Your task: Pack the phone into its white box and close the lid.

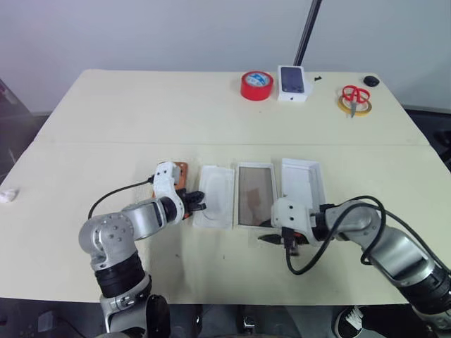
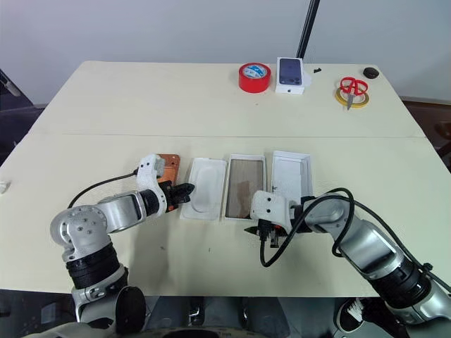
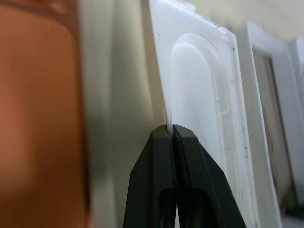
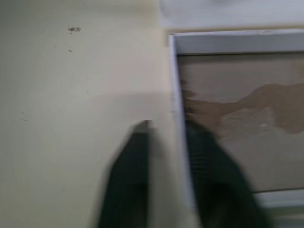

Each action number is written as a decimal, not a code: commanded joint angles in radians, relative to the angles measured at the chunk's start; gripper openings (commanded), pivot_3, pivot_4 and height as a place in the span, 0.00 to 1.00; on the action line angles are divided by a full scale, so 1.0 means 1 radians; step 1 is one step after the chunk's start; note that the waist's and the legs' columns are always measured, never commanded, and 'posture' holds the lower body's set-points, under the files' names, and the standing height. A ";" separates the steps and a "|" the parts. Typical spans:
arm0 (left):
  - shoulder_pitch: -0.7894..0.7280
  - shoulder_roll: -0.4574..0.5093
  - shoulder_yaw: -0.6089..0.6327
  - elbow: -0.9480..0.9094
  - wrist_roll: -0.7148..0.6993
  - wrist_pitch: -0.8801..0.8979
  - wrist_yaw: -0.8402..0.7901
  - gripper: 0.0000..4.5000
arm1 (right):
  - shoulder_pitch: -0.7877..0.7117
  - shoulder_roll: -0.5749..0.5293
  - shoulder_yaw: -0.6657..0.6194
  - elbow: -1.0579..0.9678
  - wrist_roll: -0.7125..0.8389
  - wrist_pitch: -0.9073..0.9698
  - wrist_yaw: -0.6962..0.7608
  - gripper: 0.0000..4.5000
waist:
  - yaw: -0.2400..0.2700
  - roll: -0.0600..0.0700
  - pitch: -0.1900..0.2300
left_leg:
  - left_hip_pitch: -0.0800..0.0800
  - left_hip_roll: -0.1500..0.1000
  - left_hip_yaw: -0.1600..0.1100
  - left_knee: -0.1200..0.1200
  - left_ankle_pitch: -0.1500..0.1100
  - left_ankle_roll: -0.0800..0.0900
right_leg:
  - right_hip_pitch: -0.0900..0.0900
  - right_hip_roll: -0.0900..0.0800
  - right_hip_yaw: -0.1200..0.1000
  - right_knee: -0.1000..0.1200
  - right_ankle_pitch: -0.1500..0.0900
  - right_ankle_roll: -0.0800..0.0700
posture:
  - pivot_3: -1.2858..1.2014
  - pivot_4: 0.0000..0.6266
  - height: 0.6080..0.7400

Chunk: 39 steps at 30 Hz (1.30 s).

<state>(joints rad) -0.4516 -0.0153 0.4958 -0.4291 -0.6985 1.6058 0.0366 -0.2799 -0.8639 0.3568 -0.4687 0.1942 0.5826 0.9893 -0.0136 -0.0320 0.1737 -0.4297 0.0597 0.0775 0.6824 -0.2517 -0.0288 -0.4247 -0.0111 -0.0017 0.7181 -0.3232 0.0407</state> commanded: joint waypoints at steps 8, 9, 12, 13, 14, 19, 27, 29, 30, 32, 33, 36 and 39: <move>-0.154 0.073 0.182 0.032 -0.081 0.009 0.057 0.00 | -0.062 0.135 0.118 0.009 -0.140 -0.075 -0.053 0.01 | -0.003 -0.001 0.001 | 0.000 0.000 0.000 0.000 0.002 -0.003 | 0.000 0.000 0.000 0.000 0.000 0.000 | 0.52 0.24 0.62; -0.161 0.076 0.183 0.035 -0.089 0.009 0.063 0.00 | -0.068 0.150 0.130 0.021 -0.156 -0.082 -0.061 0.01 | -0.001 -0.001 0.001 | 0.000 0.000 0.000 0.000 0.002 -0.003 | 0.000 0.000 0.000 0.000 0.000 0.000 | 0.52 0.24 0.62; -0.163 0.078 0.156 0.033 -0.121 0.009 0.085 0.00 | -0.110 0.208 0.155 0.084 -0.220 -0.114 -0.102 0.01 | -0.001 -0.001 0.000 | 0.000 0.000 0.000 0.000 0.003 -0.005 | 0.000 0.000 0.000 0.000 0.000 0.000 | 0.52 0.24 0.62; -0.161 0.073 0.148 0.031 -0.131 0.009 0.094 0.00 | -0.127 0.229 0.158 0.105 -0.233 -0.115 -0.113 0.01 | -0.003 -0.001 0.000 | 0.001 0.000 0.000 0.000 0.003 -0.005 | 0.000 0.000 0.000 0.000 0.000 0.000 | 0.52 0.24 0.62; -0.158 0.064 0.141 0.027 -0.141 0.009 0.104 0.00 | -0.144 0.249 0.156 0.119 -0.236 -0.103 -0.118 0.01 | -0.003 -0.001 0.000 | 0.001 0.000 0.000 0.000 0.003 -0.006 | 0.000 0.000 0.000 0.001 0.000 0.000 | 0.52 0.24 0.62; -0.139 0.016 0.100 0.015 -0.185 0.009 0.151 0.00 | -0.156 0.249 0.102 0.088 -0.195 -0.086 -0.075 0.42 | 0.002 -0.001 0.000 | 0.001 0.000 0.000 0.000 0.003 -0.006 | 0.000 -0.001 0.000 0.000 0.000 0.000 | 0.52 0.24 0.62; -0.115 -0.022 0.000 0.032 -0.170 0.009 0.180 0.00 | -0.124 0.107 -0.071 0.024 -0.096 -0.063 0.010 1.00 | 0.000 -0.002 0.001 | 0.000 0.000 0.000 -0.001 0.001 -0.003 | 0.000 -0.001 0.000 0.000 0.000 0.000 | 0.52 0.24 0.62; -0.121 -0.030 -0.021 0.046 -0.156 0.009 0.178 0.00 | -0.119 0.091 -0.100 0.025 -0.088 -0.061 0.006 1.00 | -0.002 -0.002 0.001 | 0.001 0.000 0.000 -0.001 0.001 -0.003 | 0.000 0.000 0.000 0.001 0.000 0.000 | 0.52 0.24 0.62; -0.125 -0.034 -0.031 0.054 -0.148 0.009 0.176 0.00 | -0.118 0.087 -0.111 0.026 -0.086 -0.060 0.001 1.00 | -0.003 -0.002 0.001 | 0.001 0.000 0.000 -0.001 0.001 -0.003 | 0.000 0.000 0.000 0.001 0.000 0.000 | 0.52 0.24 0.62; -0.133 -0.037 -0.053 0.072 -0.129 0.009 0.169 0.00 | -0.112 0.082 -0.125 0.027 -0.087 -0.062 -0.005 1.00 | -0.002 -0.002 0.001 | 0.001 0.000 0.000 -0.001 0.001 -0.003 | 0.000 0.000 0.000 0.001 0.000 0.000 | 0.52 0.24 0.62; -0.135 -0.039 -0.062 0.078 -0.119 0.009 0.166 0.00 | -0.109 0.080 -0.129 0.027 -0.089 -0.064 -0.007 1.00 | -0.001 -0.002 0.001 | 0.001 0.000 0.000 -0.001 0.002 -0.003 | 0.000 0.000 0.000 0.001 0.000 0.000 | 0.52 0.24 0.62; -0.146 -0.046 -0.074 0.096 -0.087 0.007 0.155 0.00 | -0.103 0.075 -0.138 0.027 -0.096 -0.071 -0.015 1.00 | 0.001 -0.002 0.001 | 0.001 0.000 0.000 -0.001 0.002 -0.004 | 0.000 -0.001 0.000 0.000 0.000 0.000 | 0.52 0.24 0.62; -0.154 -0.054 -0.074 0.105 -0.071 0.007 0.134 0.14 | -0.099 0.070 -0.144 0.033 -0.103 -0.081 -0.023 1.00 | 0.001 -0.002 0.001 | 0.001 0.000 0.000 -0.001 0.002 -0.004 | 0.000 0.000 0.000 0.000 0.000 0.000 | 0.52 0.24 0.62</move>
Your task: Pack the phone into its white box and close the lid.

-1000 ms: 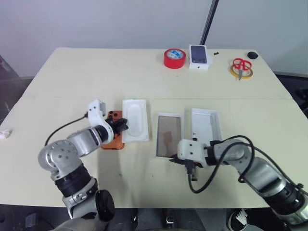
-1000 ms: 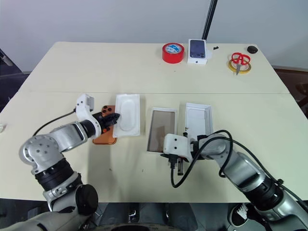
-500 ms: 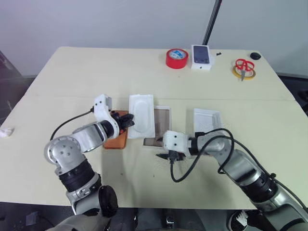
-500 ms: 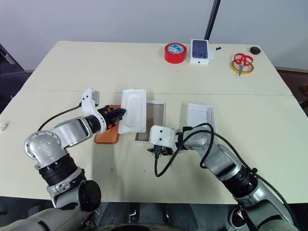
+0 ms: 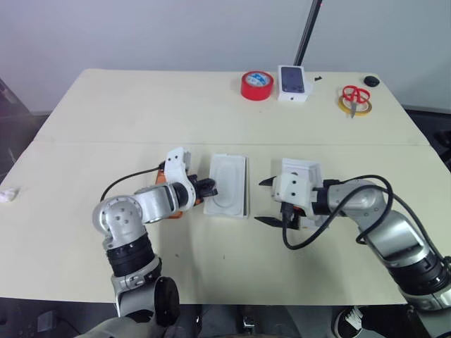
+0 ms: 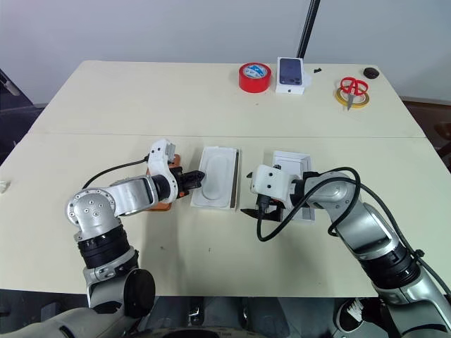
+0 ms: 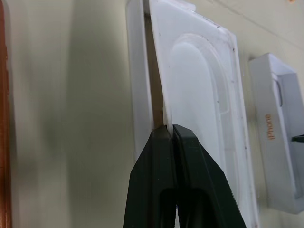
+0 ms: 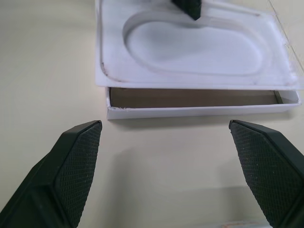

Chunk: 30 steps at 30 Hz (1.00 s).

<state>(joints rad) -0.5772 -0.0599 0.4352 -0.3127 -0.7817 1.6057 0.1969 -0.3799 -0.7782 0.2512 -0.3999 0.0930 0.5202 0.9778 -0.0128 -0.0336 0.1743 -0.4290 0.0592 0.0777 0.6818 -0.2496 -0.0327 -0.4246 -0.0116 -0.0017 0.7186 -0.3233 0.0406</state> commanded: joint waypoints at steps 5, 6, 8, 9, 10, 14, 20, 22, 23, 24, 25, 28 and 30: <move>-0.039 -0.018 -0.003 -0.025 0.023 0.009 -0.060 0.66 | 0.000 -0.019 -0.041 -0.028 -0.001 -0.026 -0.021 1.00 | -0.001 0.000 0.000 | 0.000 0.000 0.000 0.000 0.001 -0.002 | 0.000 0.000 0.000 0.000 0.000 0.000 | 0.52 0.24 0.62; -0.043 -0.018 0.013 -0.035 0.014 0.009 -0.070 0.76 | -0.003 -0.013 -0.042 -0.028 0.008 -0.018 -0.020 1.00 | -0.001 0.000 0.000 | 0.000 0.000 0.000 0.000 0.001 -0.002 | 0.000 0.000 0.000 0.000 0.000 0.000 | 0.52 0.24 0.62; -0.047 -0.011 0.038 -0.052 0.003 0.009 -0.088 0.76 | -0.012 0.002 -0.045 -0.029 0.028 0.003 -0.021 1.00 | -0.003 0.000 0.000 | 0.000 0.000 0.000 0.000 0.001 -0.002 | 0.000 0.000 0.000 0.000 0.000 0.000 | 0.52 0.24 0.62; -0.047 -0.001 0.047 -0.061 0.000 0.009 -0.096 0.77 | -0.019 0.011 -0.046 -0.028 0.039 0.017 -0.022 0.88 | -0.003 0.000 0.000 | 0.000 0.000 0.000 0.000 0.001 -0.002 | 0.000 0.000 0.000 0.000 0.000 0.000 | 0.52 0.24 0.62; -0.047 0.011 0.058 -0.072 -0.001 0.008 -0.106 0.77 | -0.030 0.023 -0.044 -0.023 0.045 0.030 -0.028 0.81 | -0.005 0.000 0.000 | 0.000 0.000 0.000 0.000 0.001 -0.002 | 0.000 0.000 0.000 0.000 0.000 0.000 | 0.52 0.24 0.62; -0.012 0.108 0.038 -0.115 0.006 -0.036 -0.168 0.77 | -0.085 0.082 -0.028 0.013 0.034 0.066 -0.080 0.36 | -0.005 0.000 0.000 | 0.000 0.000 0.000 0.000 0.001 -0.002 | 0.000 0.000 0.000 0.000 0.000 0.000 | 0.52 0.24 0.62; 0.210 0.440 -0.170 -0.208 0.083 -0.356 -0.451 0.77 | -0.179 0.214 0.034 0.084 -0.021 0.146 -0.209 0.01 | -0.007 0.000 0.000 | 0.001 0.001 0.001 -0.002 0.002 -0.003 | 0.000 0.000 0.000 0.000 0.000 0.000 | 0.52 0.24 0.62; 0.340 0.568 -0.223 -0.240 0.143 -0.545 -0.613 0.77 | -0.216 0.288 0.069 0.148 -0.062 0.173 -0.278 0.01 | -0.010 0.001 0.000 | 0.001 0.001 0.002 -0.002 0.002 -0.003 | 0.000 -0.001 0.000 0.000 0.000 -0.001 | 0.52 0.24 0.62; 0.395 0.608 -0.234 -0.252 0.159 -0.621 -0.680 0.77 | -0.231 0.312 0.090 0.181 -0.089 0.175 -0.308 0.01 | -0.012 0.001 0.000 | 0.001 0.001 0.002 -0.002 0.002 -0.003 | -0.001 -0.001 0.000 0.000 0.000 -0.001 | 0.52 0.24 0.62; 0.441 0.640 -0.240 -0.260 0.169 -0.684 -0.732 0.77 | -0.242 0.331 0.106 0.210 -0.111 0.170 -0.328 0.01 | -0.008 0.001 0.000 | 0.001 0.001 0.002 -0.002 0.002 -0.003 | -0.001 -0.001 0.000 0.000 0.000 -0.002 | 0.52 0.24 0.62; 0.474 0.661 -0.241 -0.263 0.176 -0.732 -0.769 0.77 | -0.251 0.349 0.119 0.239 -0.129 0.160 -0.344 0.01 | -0.004 0.001 0.000 | 0.001 0.001 0.002 -0.003 0.002 -0.003 | -0.001 -0.002 0.000 0.000 0.000 -0.002 | 0.52 0.24 0.62; 0.551 0.701 -0.229 -0.269 0.185 -0.833 -0.845 0.77 | -0.277 0.398 0.146 0.325 -0.174 0.130 -0.393 0.01 | 0.002 0.001 0.000 | 0.000 0.000 0.002 -0.002 -0.002 0.003 | -0.002 -0.003 0.000 -0.001 -0.001 -0.003 | 0.52 0.24 0.62; 0.585 0.712 -0.214 -0.273 0.178 -0.872 -0.875 0.77 | -0.296 0.423 0.165 0.389 -0.211 0.097 -0.427 0.01 | 0.000 0.001 0.000 | -0.001 0.000 0.002 -0.002 -0.003 0.005 | -0.002 -0.004 0.000 -0.001 -0.001 -0.003 | 0.52 0.24 0.62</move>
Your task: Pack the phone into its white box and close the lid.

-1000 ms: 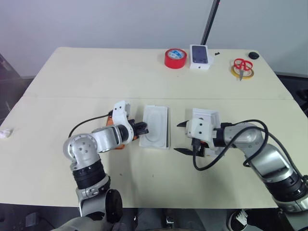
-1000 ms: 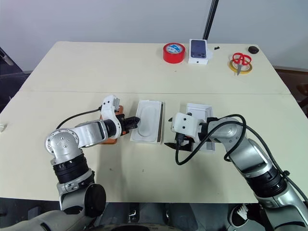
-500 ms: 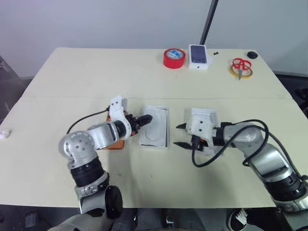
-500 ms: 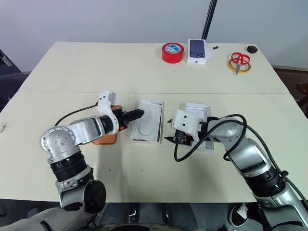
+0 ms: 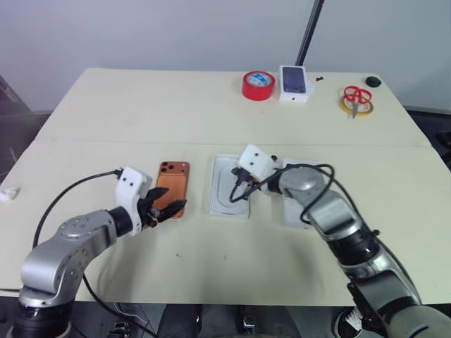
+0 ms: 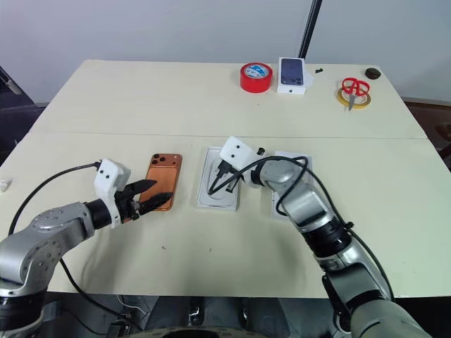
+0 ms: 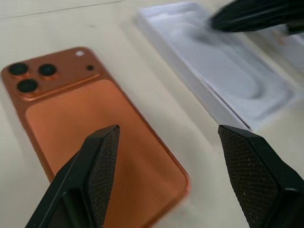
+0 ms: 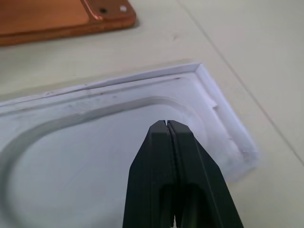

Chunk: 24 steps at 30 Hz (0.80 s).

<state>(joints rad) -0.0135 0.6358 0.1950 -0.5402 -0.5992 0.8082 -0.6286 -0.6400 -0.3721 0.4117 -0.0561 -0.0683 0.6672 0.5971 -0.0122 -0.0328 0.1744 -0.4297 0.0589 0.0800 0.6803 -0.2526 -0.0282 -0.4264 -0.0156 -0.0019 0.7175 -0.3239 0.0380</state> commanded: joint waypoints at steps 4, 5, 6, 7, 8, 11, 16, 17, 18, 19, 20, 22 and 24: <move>0.072 0.022 0.049 -0.069 -0.024 -0.115 -0.078 0.77 | -0.077 0.064 0.013 0.173 -0.108 -0.114 -0.122 0.01 | -0.005 0.000 0.000 | 0.000 0.000 0.000 0.000 0.000 0.001 | -0.001 0.000 0.000 0.001 0.000 0.000 | 0.52 0.24 0.62; 0.081 0.024 0.049 -0.075 -0.024 -0.119 -0.081 0.77 | -0.083 0.069 0.011 0.193 -0.119 -0.128 -0.132 0.01 | -0.006 0.000 0.000 | 0.000 0.000 0.000 0.000 0.000 0.001 | -0.001 0.001 0.000 0.001 0.000 0.000 | 0.52 0.24 0.62; 0.090 0.026 0.048 -0.079 -0.022 -0.123 -0.082 0.77 | -0.087 0.073 0.009 0.208 -0.126 -0.140 -0.139 0.01 | -0.007 0.000 0.000 | 0.000 0.000 0.000 0.000 0.000 0.001 | -0.001 0.001 0.000 0.001 0.000 0.000 | 0.52 0.24 0.62; 0.096 0.028 0.046 -0.082 -0.020 -0.127 -0.083 0.77 | -0.089 0.076 0.006 0.218 -0.132 -0.150 -0.143 0.01 | -0.008 0.000 0.000 | 0.000 0.000 0.000 0.000 0.000 0.001 | -0.001 0.001 0.000 0.001 0.000 0.000 | 0.52 0.24 0.62; 0.104 0.029 0.048 -0.085 -0.021 -0.129 -0.082 0.77 | -0.089 0.079 0.004 0.223 -0.136 -0.157 -0.145 0.01 | -0.008 0.000 0.000 | 0.000 0.000 0.000 0.000 0.000 0.001 | -0.001 0.001 0.000 0.001 0.000 0.001 | 0.52 0.24 0.62; 0.122 0.028 0.053 -0.092 -0.024 -0.126 -0.075 0.77 | -0.080 0.081 0.003 0.215 -0.144 -0.175 -0.136 0.01 | -0.008 0.000 0.000 | 0.000 0.000 0.000 0.000 0.000 0.001 | -0.001 0.002 0.000 0.001 0.000 0.001 | 0.52 0.24 0.62; 0.130 0.016 0.064 -0.087 -0.040 -0.111 -0.038 0.77 | -0.062 0.076 -0.002 0.171 -0.142 -0.204 -0.108 0.01 | -0.008 0.000 0.000 | 0.000 0.001 0.000 0.000 0.000 0.001 | -0.001 0.002 0.000 0.001 0.000 0.001 | 0.52 0.24 0.62; 0.125 0.010 0.077 -0.079 -0.046 -0.104 -0.021 0.77 | -0.057 0.077 -0.007 0.148 -0.130 -0.209 -0.090 0.01 | -0.008 0.000 0.000 | 0.000 0.001 0.000 0.000 0.000 0.001 | -0.001 0.002 0.000 0.001 0.000 0.001 | 0.52 0.24 0.62; 0.118 0.003 0.092 -0.067 -0.058 -0.088 0.001 0.77 | -0.052 0.078 -0.011 0.125 -0.116 -0.211 -0.071 0.01 | -0.008 0.000 0.000 | 0.000 0.001 0.000 0.000 0.000 0.001 | -0.001 0.002 0.000 0.001 0.000 0.001 | 0.52 0.24 0.62; 0.104 -0.008 0.114 -0.047 -0.081 -0.053 0.033 0.77 | -0.047 0.081 -0.013 0.098 -0.102 -0.208 -0.049 0.01 | -0.008 0.000 0.000 | 0.000 0.001 0.000 0.000 0.000 0.001 | -0.001 0.002 0.000 0.001 0.000 0.001 | 0.52 0.24 0.62; 0.088 -0.019 0.139 -0.021 -0.094 -0.016 0.075 0.77 | -0.042 0.086 -0.015 0.069 -0.085 -0.194 -0.026 0.01 | -0.008 0.000 0.000 | 0.000 0.001 0.000 0.000 0.000 0.001 | -0.001 0.002 0.000 0.001 0.000 0.001 | 0.52 0.24 0.62; 0.055 -0.036 0.184 0.029 -0.104 0.045 0.157 0.98 | -0.036 0.097 -0.012 0.015 -0.057 -0.143 0.014 0.00 | -0.009 0.000 0.000 | 0.000 0.001 -0.001 0.000 0.000 0.001 | -0.001 0.003 0.000 0.001 0.000 0.001 | 0.52 0.24 0.62; 0.020 -0.053 0.225 0.061 -0.119 0.096 0.227 0.99 | -0.040 0.101 0.009 -0.030 -0.044 -0.075 0.052 0.00 | -0.008 0.000 0.000 | 0.000 0.002 -0.001 0.000 -0.001 0.001 | -0.001 0.003 0.000 0.002 0.000 0.001 | 0.52 0.24 0.62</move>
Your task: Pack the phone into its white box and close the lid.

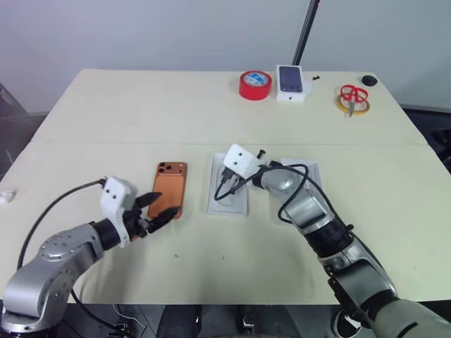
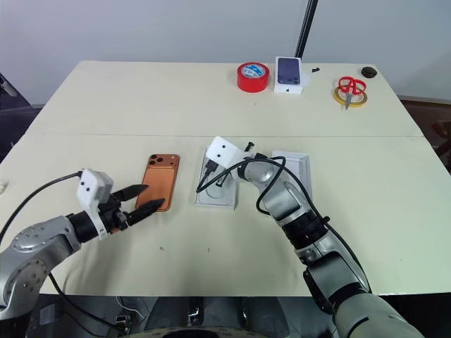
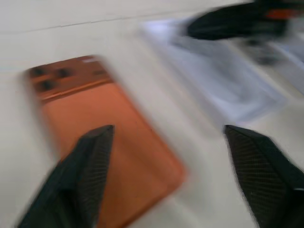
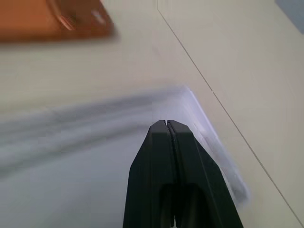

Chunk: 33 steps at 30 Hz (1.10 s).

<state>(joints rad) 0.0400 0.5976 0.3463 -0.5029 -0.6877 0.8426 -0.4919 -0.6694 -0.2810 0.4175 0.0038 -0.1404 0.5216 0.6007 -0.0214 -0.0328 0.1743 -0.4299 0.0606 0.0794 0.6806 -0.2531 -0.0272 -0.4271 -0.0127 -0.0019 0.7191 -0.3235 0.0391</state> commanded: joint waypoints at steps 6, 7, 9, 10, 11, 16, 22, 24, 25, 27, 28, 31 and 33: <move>-0.205 -0.064 0.175 0.137 -0.123 0.328 0.298 0.99 | -0.066 0.058 0.092 -0.108 0.034 0.197 0.121 0.00 | 0.002 -0.001 0.000 | 0.000 0.000 0.000 0.000 0.000 0.000 | 0.000 0.000 0.000 0.000 0.000 0.000 | 0.52 0.24 0.62; -0.226 -0.072 0.182 0.150 -0.136 0.359 0.314 0.99 | -0.077 0.063 0.113 -0.098 0.023 0.199 0.126 0.00 | 0.001 -0.001 0.000 | 0.000 0.000 0.000 0.000 0.000 0.000 | 0.000 0.000 0.000 0.000 0.000 0.000 | 0.52 0.24 0.62; -0.254 -0.068 0.166 0.164 -0.137 0.405 0.329 0.99 | -0.098 0.078 0.141 -0.075 0.012 0.212 0.127 0.00 | 0.001 -0.001 0.000 | 0.000 0.000 0.000 0.000 0.000 0.000 | 0.000 0.000 0.000 0.000 0.000 0.000 | 0.52 0.24 0.62; -0.267 -0.065 0.152 0.173 -0.143 0.441 0.330 0.99 | -0.109 0.088 0.152 -0.063 0.010 0.219 0.126 0.00 | 0.001 -0.001 0.000 | 0.000 0.000 0.000 0.000 0.000 0.000 | 0.000 0.000 -0.001 0.000 0.000 0.000 | 0.52 0.24 0.62; -0.278 -0.060 0.136 0.182 -0.143 0.474 0.331 0.99 | -0.119 0.097 0.163 -0.051 0.008 0.226 0.126 0.00 | 0.001 -0.001 0.000 | 0.000 0.000 -0.001 0.000 0.000 0.000 | 0.000 0.000 -0.001 0.000 0.000 0.000 | 0.52 0.24 0.62; -0.326 -0.089 0.106 0.209 -0.159 0.579 0.322 0.99 | -0.170 0.100 0.270 0.006 -0.057 0.221 0.142 0.00 | 0.004 -0.001 0.000 | 0.000 -0.001 0.000 0.000 0.000 0.000 | 0.000 -0.001 -0.001 0.000 0.000 0.000 | 0.52 0.24 0.62; -0.354 -0.157 0.069 0.173 -0.175 0.683 0.307 0.99 | -0.191 0.116 0.333 0.041 -0.097 0.199 0.162 0.00 | 0.007 -0.001 -0.001 | 0.000 -0.002 0.000 0.000 0.000 0.000 | 0.000 -0.002 -0.001 0.000 0.000 0.000 | 0.52 0.24 0.62; -0.356 -0.189 0.049 0.150 -0.175 0.710 0.308 0.99 | -0.187 0.121 0.338 0.039 -0.102 0.198 0.166 0.00 | 0.008 -0.001 -0.001 | 0.000 -0.002 0.000 0.000 0.000 0.000 | 0.000 -0.002 -0.001 0.000 0.000 0.000 | 0.52 0.24 0.62; -0.356 -0.202 0.044 0.141 -0.175 0.721 0.308 0.99 | -0.185 0.122 0.339 0.038 -0.105 0.198 0.167 0.00 | 0.008 -0.001 -0.001 | 0.000 -0.002 -0.001 0.000 0.000 0.000 | 0.000 -0.002 -0.001 0.000 0.000 0.000 | 0.52 0.24 0.62; -0.355 -0.227 0.035 0.124 -0.173 0.743 0.307 0.99 | -0.180 0.122 0.337 0.033 -0.107 0.197 0.169 0.00 | 0.007 -0.001 -0.001 | 0.000 -0.002 -0.001 0.000 0.000 0.000 | 0.001 -0.002 -0.001 0.000 0.000 0.000 | 0.52 0.24 0.62; -0.355 -0.237 0.036 0.121 -0.171 0.751 0.306 0.99 | -0.178 0.120 0.336 0.031 -0.109 0.196 0.170 0.00 | 0.007 -0.001 -0.001 | 0.000 -0.002 -0.001 0.000 0.000 0.000 | 0.001 -0.002 -0.001 0.000 0.000 0.000 | 0.52 0.24 0.62; -0.361 -0.278 0.057 0.121 -0.177 0.770 0.308 0.99 | -0.171 0.113 0.329 0.028 -0.113 0.188 0.174 0.00 | 0.009 -0.001 -0.002 | 0.001 -0.002 -0.001 0.000 0.000 0.000 | 0.001 -0.003 -0.001 0.000 0.000 0.000 | 0.52 0.24 0.62; -0.365 -0.305 0.071 0.119 -0.196 0.772 0.313 0.99 | -0.168 0.110 0.324 0.030 -0.115 0.183 0.175 0.00 | 0.009 -0.001 -0.003 | 0.001 -0.003 -0.001 0.000 0.000 0.000 | 0.002 -0.003 -0.001 0.000 0.000 0.000 | 0.52 0.24 0.62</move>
<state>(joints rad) -0.3389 0.3384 0.4644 -0.4008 -0.8245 1.5462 -0.1637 -0.8358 -0.1815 0.7552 0.0546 -0.2536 0.7280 0.7745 -0.0119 -0.0334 0.1716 -0.4291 0.0579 0.0787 0.6810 -0.2530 -0.0275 -0.4255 -0.0161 -0.0028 0.7191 -0.3235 0.0392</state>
